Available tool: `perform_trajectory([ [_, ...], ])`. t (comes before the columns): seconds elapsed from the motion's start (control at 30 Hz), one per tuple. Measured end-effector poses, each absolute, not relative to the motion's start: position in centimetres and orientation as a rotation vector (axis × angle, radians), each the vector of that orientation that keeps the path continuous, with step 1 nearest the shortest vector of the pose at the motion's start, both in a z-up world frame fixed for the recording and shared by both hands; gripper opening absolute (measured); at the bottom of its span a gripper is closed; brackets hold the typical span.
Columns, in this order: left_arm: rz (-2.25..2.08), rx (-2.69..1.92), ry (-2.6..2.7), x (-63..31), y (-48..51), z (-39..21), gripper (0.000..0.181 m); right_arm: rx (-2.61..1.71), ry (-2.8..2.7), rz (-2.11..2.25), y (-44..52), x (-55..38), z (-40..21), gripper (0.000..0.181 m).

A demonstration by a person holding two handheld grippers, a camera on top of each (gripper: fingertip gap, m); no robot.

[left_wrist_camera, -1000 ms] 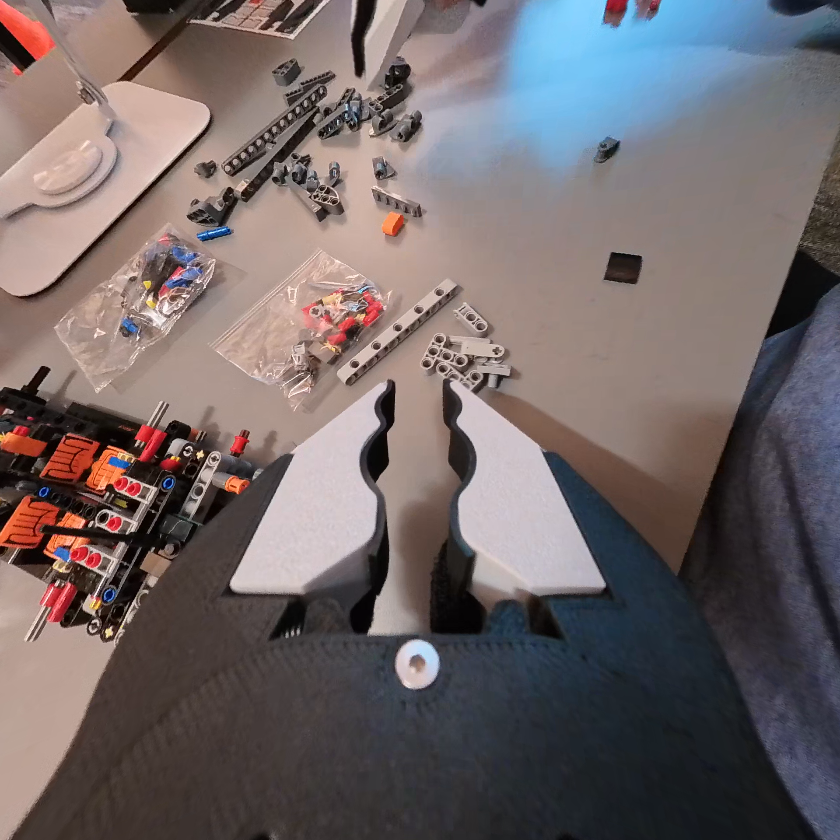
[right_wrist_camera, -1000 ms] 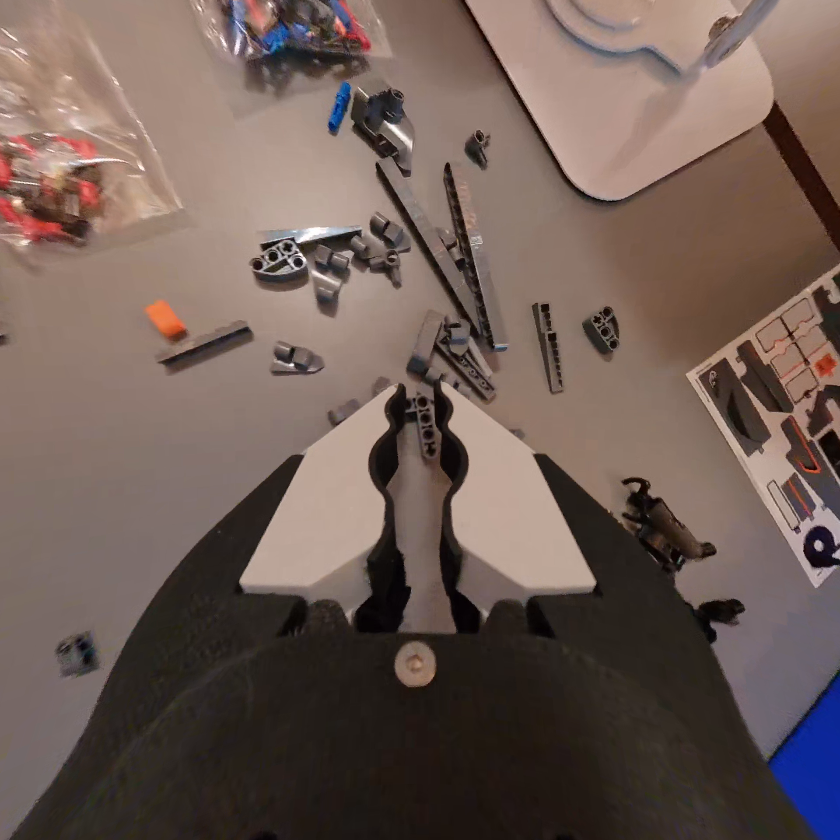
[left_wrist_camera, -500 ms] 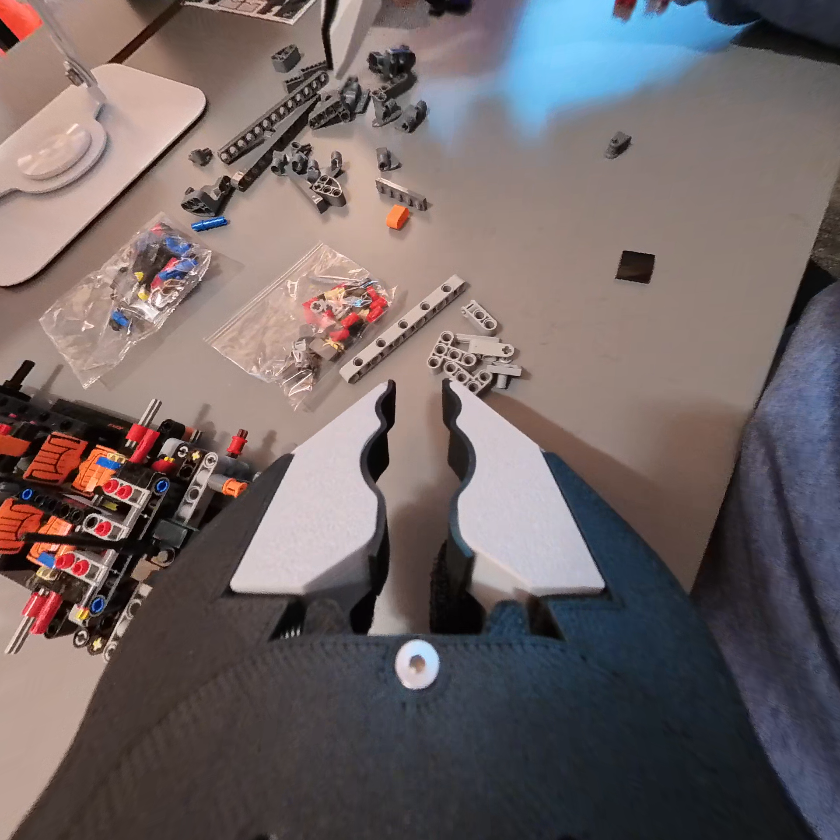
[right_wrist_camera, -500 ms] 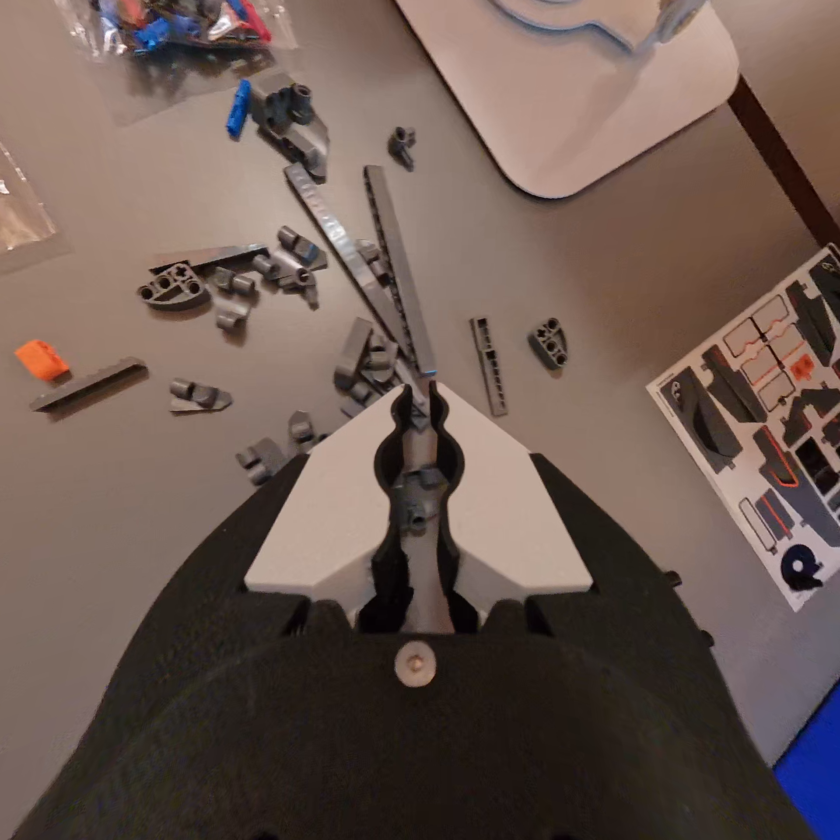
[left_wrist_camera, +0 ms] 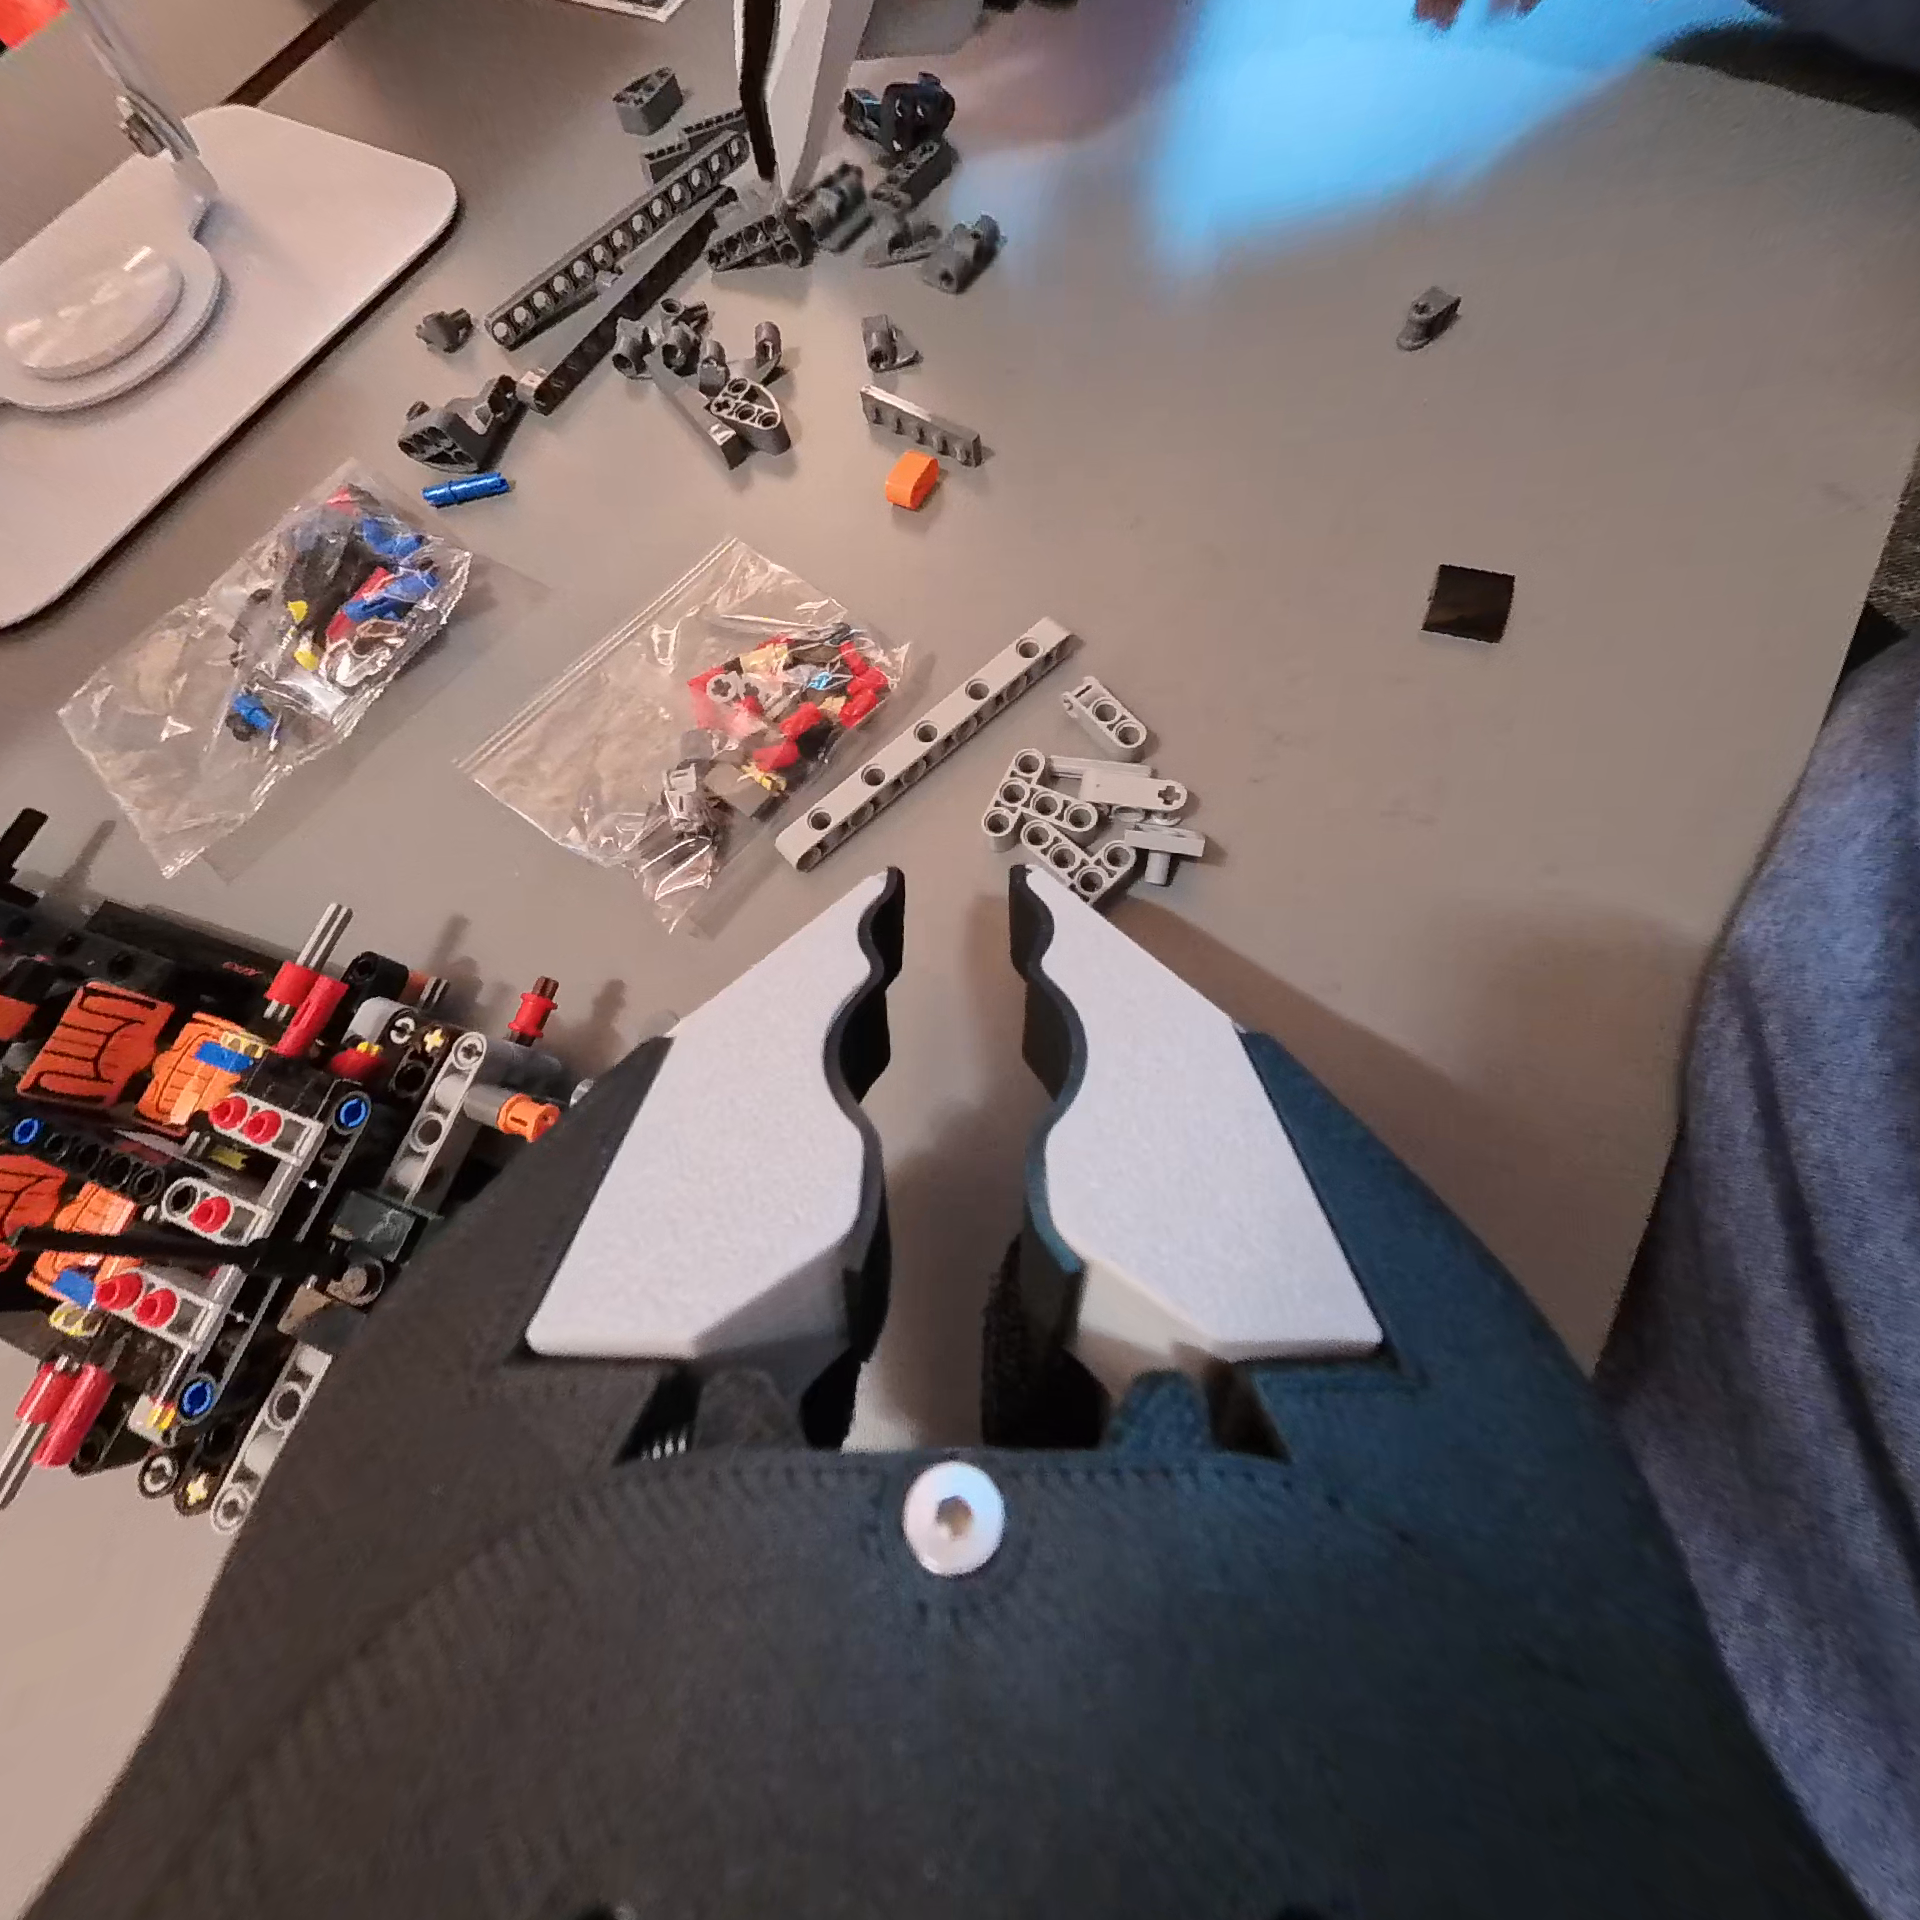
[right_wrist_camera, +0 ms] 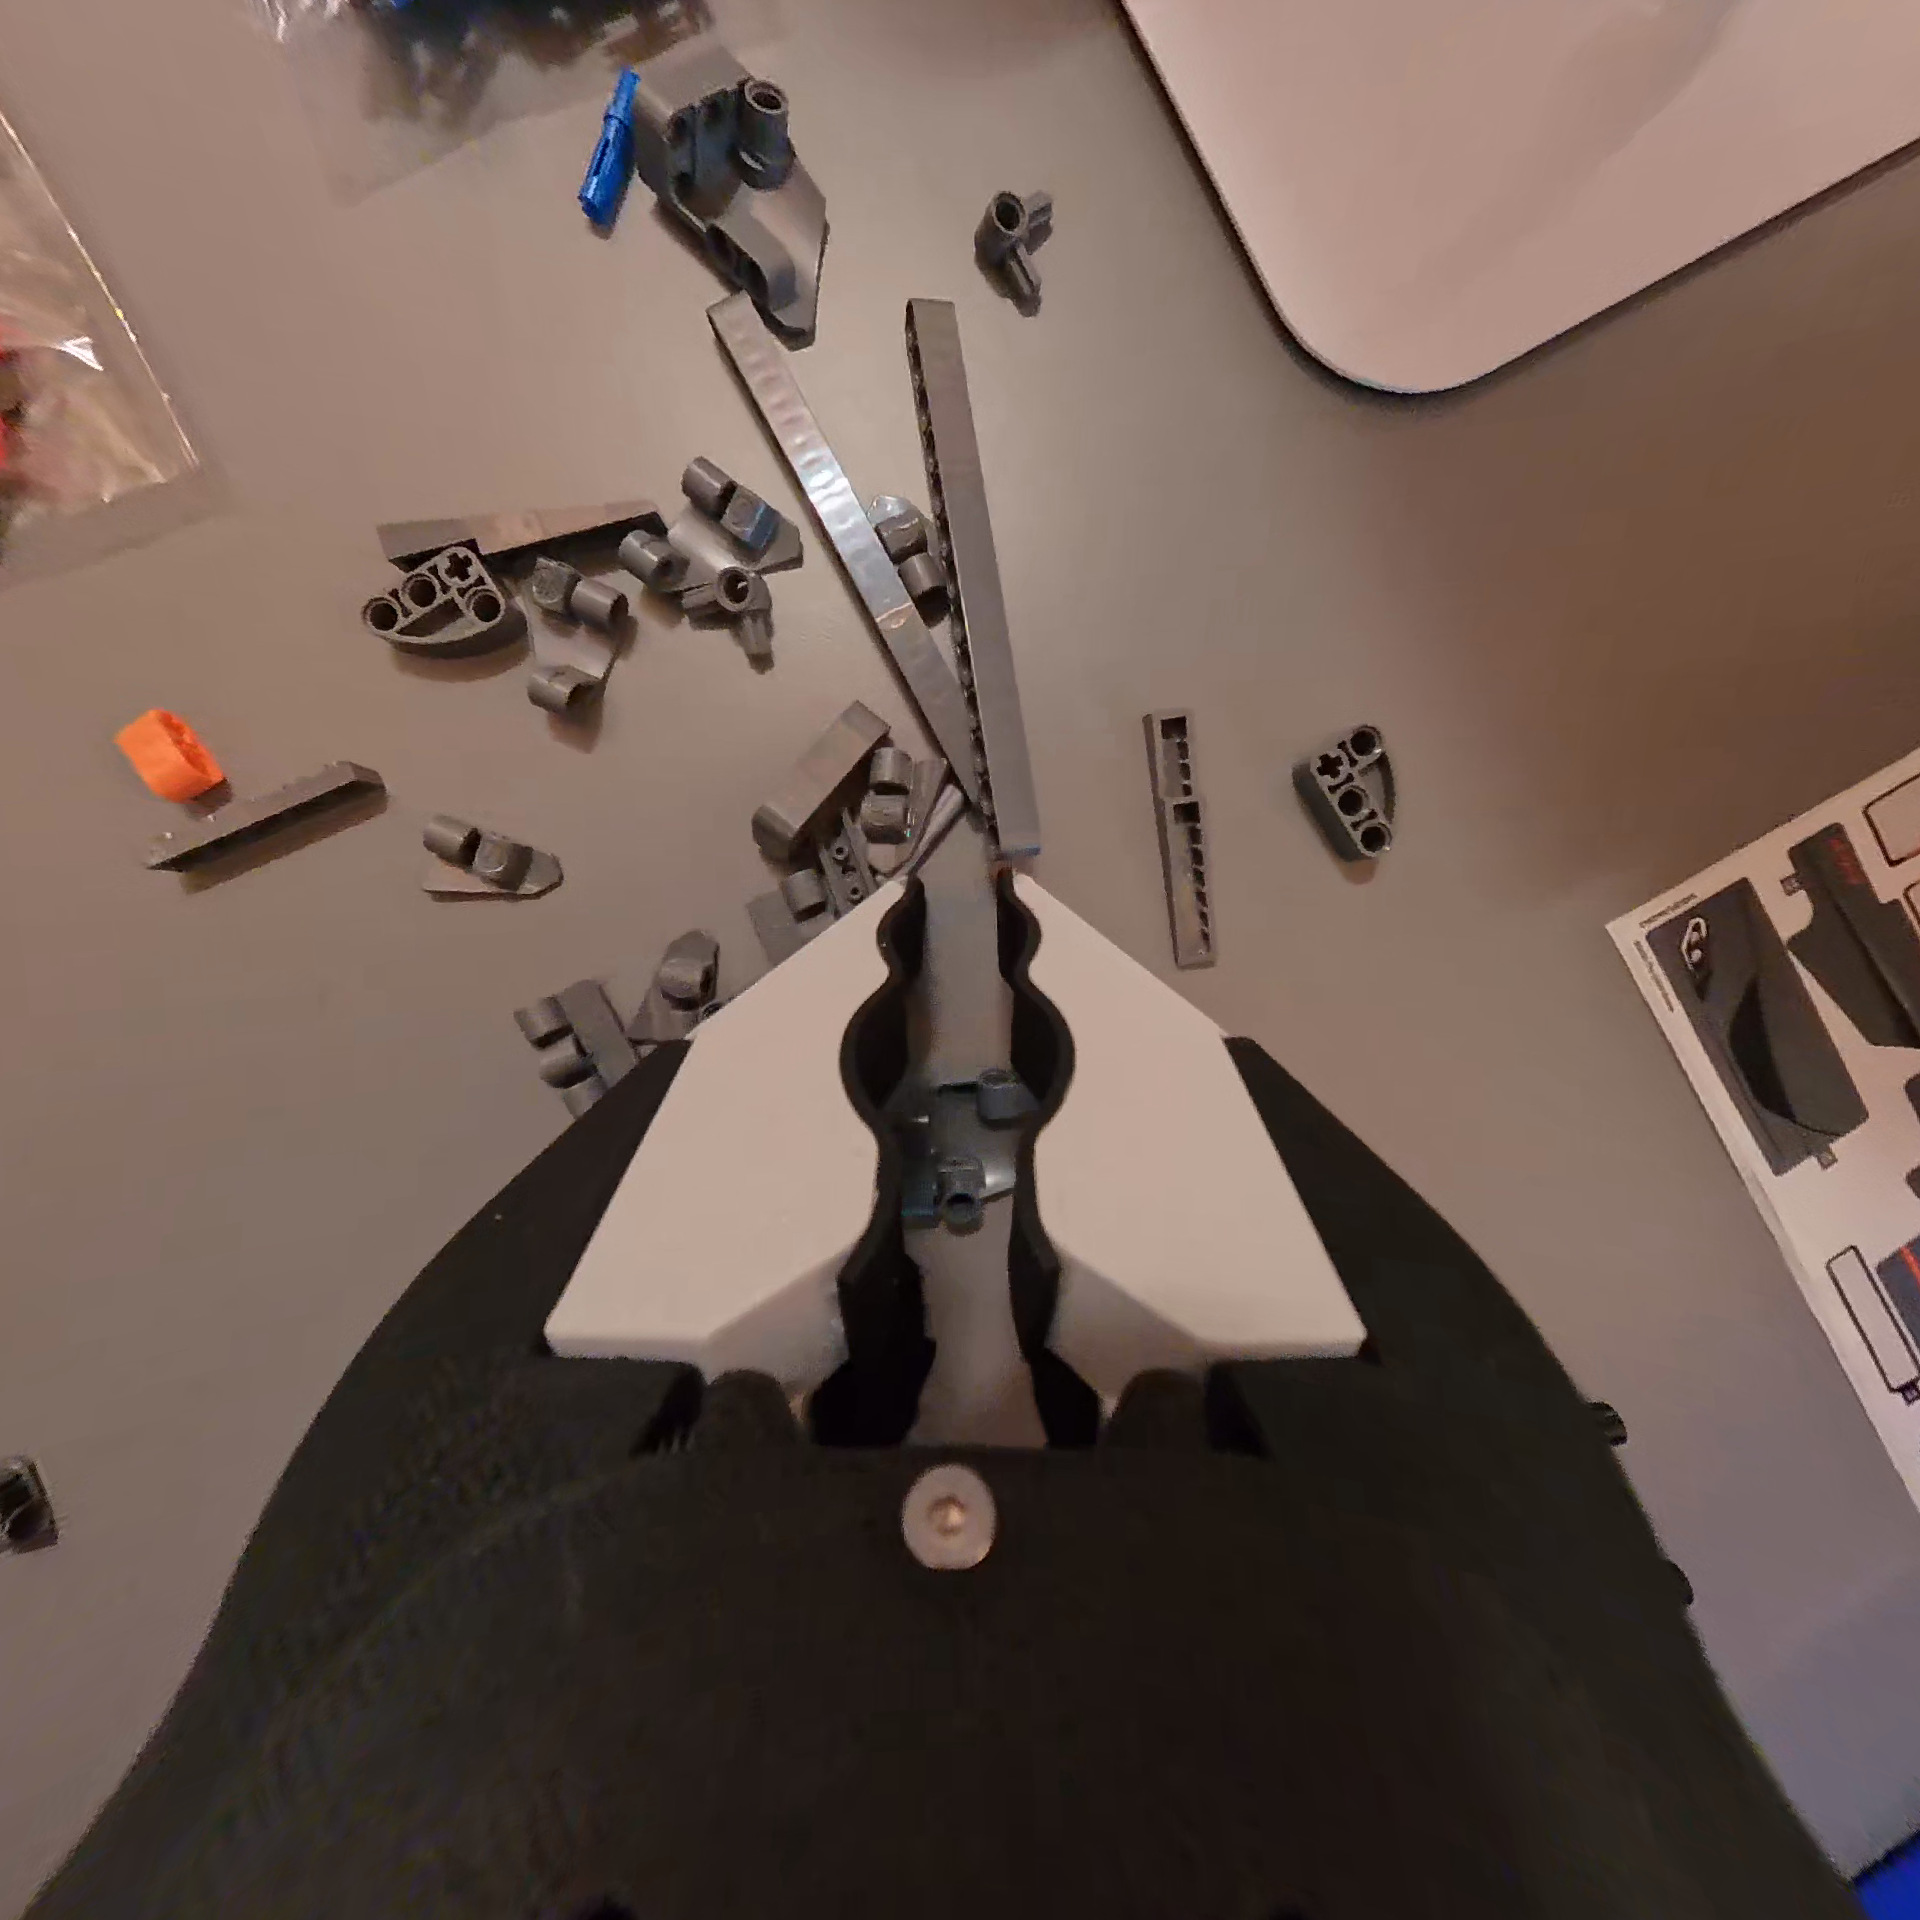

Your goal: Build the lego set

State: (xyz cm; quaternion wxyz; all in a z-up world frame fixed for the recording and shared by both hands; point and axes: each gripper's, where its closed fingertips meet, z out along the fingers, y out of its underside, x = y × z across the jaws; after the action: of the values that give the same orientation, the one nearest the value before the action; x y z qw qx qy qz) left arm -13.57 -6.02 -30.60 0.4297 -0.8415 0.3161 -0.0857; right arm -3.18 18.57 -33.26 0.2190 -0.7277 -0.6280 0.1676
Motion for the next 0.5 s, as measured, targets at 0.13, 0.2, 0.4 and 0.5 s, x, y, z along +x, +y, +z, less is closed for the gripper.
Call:
perform_trajectory([
  [0.13,-0.213,-2.103,0.790,-13.6,-6.0,-30.7,0.018,-2.027,-1.743,0.476,18.2,-3.3,-33.2,0.014],
  [0.2,-0.212,-2.104,0.790,-13.6,-6.0,-30.7,0.018,-2.032,-1.751,0.461,18.0,-3.3,-33.3,0.014],
  [0.4,-0.213,-2.105,0.796,-13.4,-6.0,-30.8,0.017,-2.036,-1.730,0.455,17.4,-3.8,-33.2,0.016],
  [0.5,-0.212,-2.105,0.795,-13.5,-6.1,-30.8,0.017,-2.045,-1.694,0.441,17.6,-4.0,-33.3,0.016],
])
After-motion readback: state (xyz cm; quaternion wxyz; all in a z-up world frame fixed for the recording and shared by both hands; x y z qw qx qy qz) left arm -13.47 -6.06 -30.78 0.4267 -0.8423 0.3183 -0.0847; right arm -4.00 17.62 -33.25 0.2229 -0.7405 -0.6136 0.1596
